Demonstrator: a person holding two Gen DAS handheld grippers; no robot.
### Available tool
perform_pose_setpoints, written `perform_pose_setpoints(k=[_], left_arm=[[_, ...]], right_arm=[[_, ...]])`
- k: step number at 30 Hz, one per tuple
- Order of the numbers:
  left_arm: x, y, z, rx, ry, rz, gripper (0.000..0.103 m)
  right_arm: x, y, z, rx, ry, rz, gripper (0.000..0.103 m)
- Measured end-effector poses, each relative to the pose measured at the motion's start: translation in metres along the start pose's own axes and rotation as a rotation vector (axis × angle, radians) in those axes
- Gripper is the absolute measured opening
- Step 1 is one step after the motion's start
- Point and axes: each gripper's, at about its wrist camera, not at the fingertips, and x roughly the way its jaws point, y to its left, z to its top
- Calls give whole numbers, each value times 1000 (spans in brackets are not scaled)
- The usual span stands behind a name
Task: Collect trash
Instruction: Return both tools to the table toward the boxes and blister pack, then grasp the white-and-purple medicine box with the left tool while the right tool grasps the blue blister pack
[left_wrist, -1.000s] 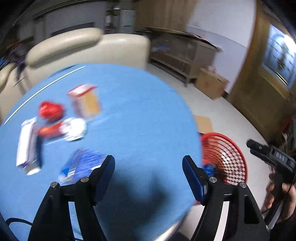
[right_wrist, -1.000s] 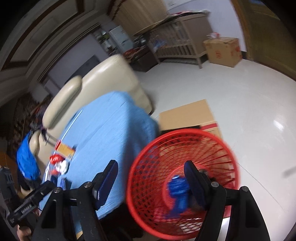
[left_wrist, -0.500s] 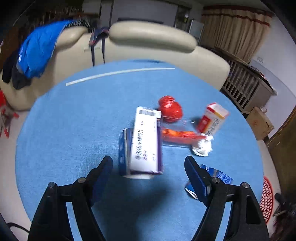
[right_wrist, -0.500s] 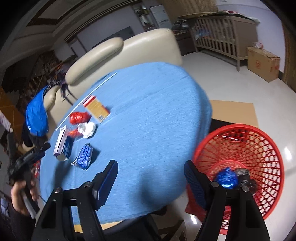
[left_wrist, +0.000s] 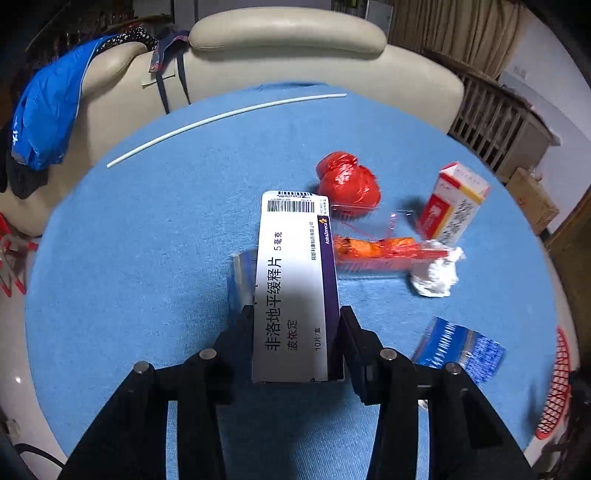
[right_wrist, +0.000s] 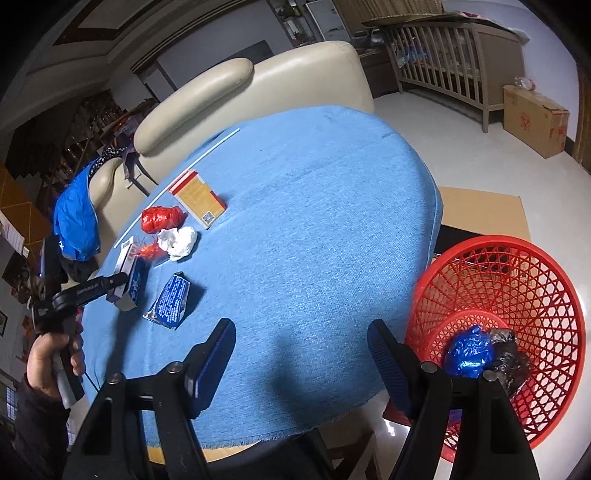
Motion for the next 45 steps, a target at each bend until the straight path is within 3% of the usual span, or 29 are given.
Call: perform_pose_setpoints(k=[6, 10, 15, 23, 28, 33, 39, 40, 41, 45], left_arm=[[-58, 14, -13, -67, -132, -39, 46], [-77, 32, -25, -103, -172, 2, 47], [-65, 60, -42, -153, -141, 79, 46], [-47, 104, -76, -264, -109, 142, 47], [-42, 121, -90, -309, -105, 138, 47], [-41, 128, -94, -319, -110, 129, 47], [-42, 138, -98, -331, -112, 156, 47], [-43, 140, -99, -336, -111, 160, 47], [-45, 140, -100, -337, -113, 164, 47], [-49, 140, -100, -335, -120, 180, 47]], right_arm=[[3, 9, 2, -11, 7, 17, 77], [9, 27, 6, -50, 15, 36, 77], [19, 68, 13, -132, 16, 83, 77], [85, 210, 20, -367, 90, 219, 77], [136, 276, 22, -422, 101, 179, 77], [173, 307, 21, -408, 128, 130, 79], [209, 335, 10, -490, 176, 104, 79], [215, 338, 8, -508, 183, 92, 63], [219, 340, 8, -513, 192, 94, 59], [219, 343, 9, -535, 202, 128, 59]])
